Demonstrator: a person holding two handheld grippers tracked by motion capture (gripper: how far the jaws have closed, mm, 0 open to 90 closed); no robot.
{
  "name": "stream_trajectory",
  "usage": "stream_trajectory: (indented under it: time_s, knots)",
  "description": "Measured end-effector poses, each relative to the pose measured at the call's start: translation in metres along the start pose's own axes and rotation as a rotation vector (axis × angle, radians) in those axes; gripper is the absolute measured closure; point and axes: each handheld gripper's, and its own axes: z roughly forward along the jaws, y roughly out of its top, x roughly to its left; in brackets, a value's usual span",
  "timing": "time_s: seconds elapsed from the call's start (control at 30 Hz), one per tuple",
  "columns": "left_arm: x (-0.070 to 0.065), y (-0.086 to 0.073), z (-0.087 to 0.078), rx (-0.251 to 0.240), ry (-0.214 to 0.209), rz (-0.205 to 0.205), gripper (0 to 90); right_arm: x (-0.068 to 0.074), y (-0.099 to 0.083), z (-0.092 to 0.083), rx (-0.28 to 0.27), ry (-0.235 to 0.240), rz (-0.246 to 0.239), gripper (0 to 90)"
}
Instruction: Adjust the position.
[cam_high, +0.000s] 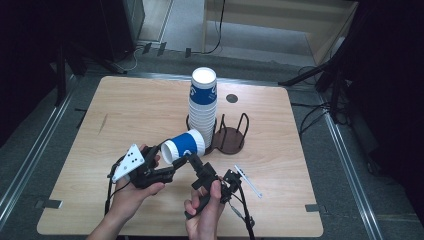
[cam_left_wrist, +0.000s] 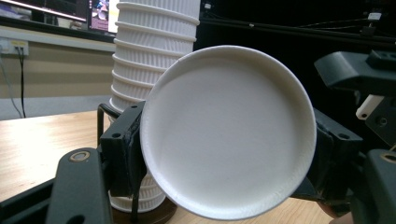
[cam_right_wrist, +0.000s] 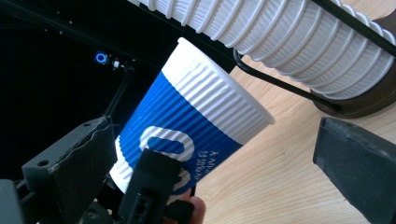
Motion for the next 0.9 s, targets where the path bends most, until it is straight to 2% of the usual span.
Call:
stream_trajectory:
  time_s: [0.17, 0.27, 0.3, 0.57, 0.6, 0.63, 0.67, 0.87, 0.9]
  knots:
    - [-0.003, -0.001, 0.001, -0.009, -0.002, -0.001, 27.3, 0.000, 0.002, 0.000, -0.019, -0.015, 0.013, 0.0]
    - [-0.004, -0.002, 0.002, -0.011, -0.003, 0.003, 27.3, -0.002, 0.003, 0.001, -0.013, -0.013, 0.059, 0.0]
    - [-0.005, -0.002, 0.003, -0.017, -0.005, 0.000, 27.3, -0.002, 0.003, 0.001, -0.013, -0.013, 0.059, 0.0]
    - [-0.010, -0.004, 0.007, -0.022, -0.024, 0.010, 27.3, -0.002, 0.006, 0.002, -0.018, 0.010, 0.176, 0.0]
    - [-0.010, -0.004, 0.007, -0.025, -0.025, 0.009, 27.2, -0.003, 0.007, 0.003, -0.023, 0.017, 0.224, 0.0]
    - [-0.011, -0.004, 0.007, -0.023, -0.026, 0.013, 27.2, -0.003, 0.007, 0.003, -0.023, 0.017, 0.224, 0.0]
    - [-0.011, -0.005, 0.007, -0.021, -0.029, 0.014, 27.3, -0.006, 0.008, 0.004, -0.018, 0.029, 0.260, 0.0]
    - [-0.014, -0.006, 0.006, -0.019, -0.038, 0.017, 27.3, -0.007, 0.007, 0.010, -0.014, 0.031, 0.308, 0.0]
    - [-0.014, -0.007, 0.006, -0.018, -0.038, 0.016, 27.3, -0.007, 0.007, 0.012, -0.017, 0.042, 0.314, 0.0]
